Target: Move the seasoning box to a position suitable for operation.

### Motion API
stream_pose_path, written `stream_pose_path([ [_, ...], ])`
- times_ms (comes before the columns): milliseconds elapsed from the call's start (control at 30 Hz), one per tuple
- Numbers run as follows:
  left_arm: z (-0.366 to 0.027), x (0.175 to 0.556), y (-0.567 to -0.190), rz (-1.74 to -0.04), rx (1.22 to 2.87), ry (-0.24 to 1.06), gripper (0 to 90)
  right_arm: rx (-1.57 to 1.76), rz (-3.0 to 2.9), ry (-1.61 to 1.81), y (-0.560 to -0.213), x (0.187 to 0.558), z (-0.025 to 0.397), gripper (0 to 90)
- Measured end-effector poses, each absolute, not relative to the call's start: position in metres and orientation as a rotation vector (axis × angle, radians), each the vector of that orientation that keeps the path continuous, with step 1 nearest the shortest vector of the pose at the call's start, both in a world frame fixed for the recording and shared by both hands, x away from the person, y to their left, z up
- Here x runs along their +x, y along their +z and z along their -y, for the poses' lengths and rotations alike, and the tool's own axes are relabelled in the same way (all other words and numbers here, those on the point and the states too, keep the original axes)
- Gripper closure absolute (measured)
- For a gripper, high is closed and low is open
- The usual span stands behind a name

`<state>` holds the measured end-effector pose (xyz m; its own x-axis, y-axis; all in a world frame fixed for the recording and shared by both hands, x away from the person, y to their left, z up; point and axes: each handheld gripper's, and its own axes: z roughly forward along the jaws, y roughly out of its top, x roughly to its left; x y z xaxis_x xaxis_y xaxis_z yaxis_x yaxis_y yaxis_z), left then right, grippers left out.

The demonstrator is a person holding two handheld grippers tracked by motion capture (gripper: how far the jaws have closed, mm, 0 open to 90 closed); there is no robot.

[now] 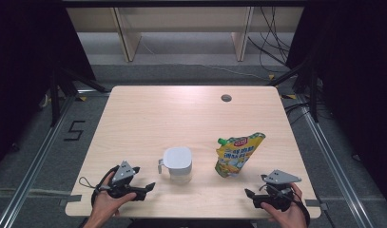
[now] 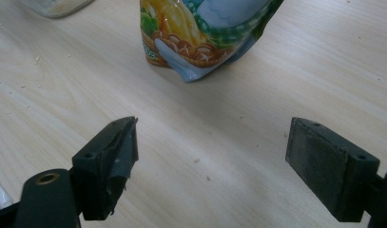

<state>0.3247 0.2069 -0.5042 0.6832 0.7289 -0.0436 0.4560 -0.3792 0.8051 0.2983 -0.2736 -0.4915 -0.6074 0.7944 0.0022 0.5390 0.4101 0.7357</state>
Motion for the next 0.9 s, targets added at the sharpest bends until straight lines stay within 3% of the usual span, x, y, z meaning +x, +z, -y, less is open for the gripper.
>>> stream_pose_path([
  [900, -0.2084, 0.3257, -0.5024, -0.887, 2.052, 0.413, 14.9, 1.146, -2.345, 1.022, -0.4913, 0.2975, 0.2711, 18.5],
])
